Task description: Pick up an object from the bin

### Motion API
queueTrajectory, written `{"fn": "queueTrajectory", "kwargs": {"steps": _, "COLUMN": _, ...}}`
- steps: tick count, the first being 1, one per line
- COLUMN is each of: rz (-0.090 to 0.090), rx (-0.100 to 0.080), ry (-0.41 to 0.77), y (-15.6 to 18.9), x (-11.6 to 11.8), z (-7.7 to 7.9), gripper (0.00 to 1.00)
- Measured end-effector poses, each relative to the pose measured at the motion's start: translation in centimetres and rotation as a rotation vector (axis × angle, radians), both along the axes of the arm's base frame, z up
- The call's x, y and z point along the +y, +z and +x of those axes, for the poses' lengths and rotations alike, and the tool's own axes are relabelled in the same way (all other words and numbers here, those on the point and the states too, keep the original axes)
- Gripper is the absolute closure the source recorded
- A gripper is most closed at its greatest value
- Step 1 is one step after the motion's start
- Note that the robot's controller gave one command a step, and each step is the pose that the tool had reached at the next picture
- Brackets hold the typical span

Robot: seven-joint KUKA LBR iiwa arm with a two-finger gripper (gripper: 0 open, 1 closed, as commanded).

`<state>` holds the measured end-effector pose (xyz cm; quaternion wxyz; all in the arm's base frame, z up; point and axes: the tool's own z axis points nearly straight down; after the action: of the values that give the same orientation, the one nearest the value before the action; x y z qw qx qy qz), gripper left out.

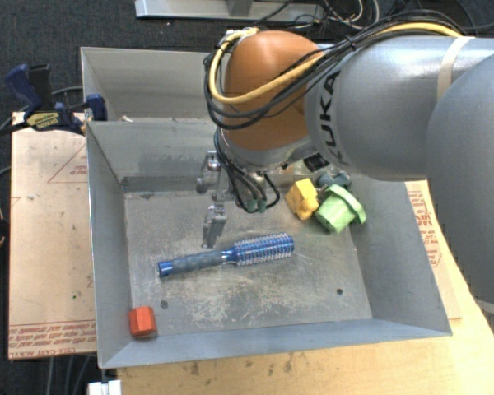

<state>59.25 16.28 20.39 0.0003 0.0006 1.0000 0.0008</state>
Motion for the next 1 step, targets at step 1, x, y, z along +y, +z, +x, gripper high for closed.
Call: {"fn": "queueTrajectory", "kwargs": {"steps": 1, "rz": 0.002, "rx": -0.008, "ry": 0.036, "y": -13.12, "x": -2.51, "z": -5.49, "gripper": 0.0}}
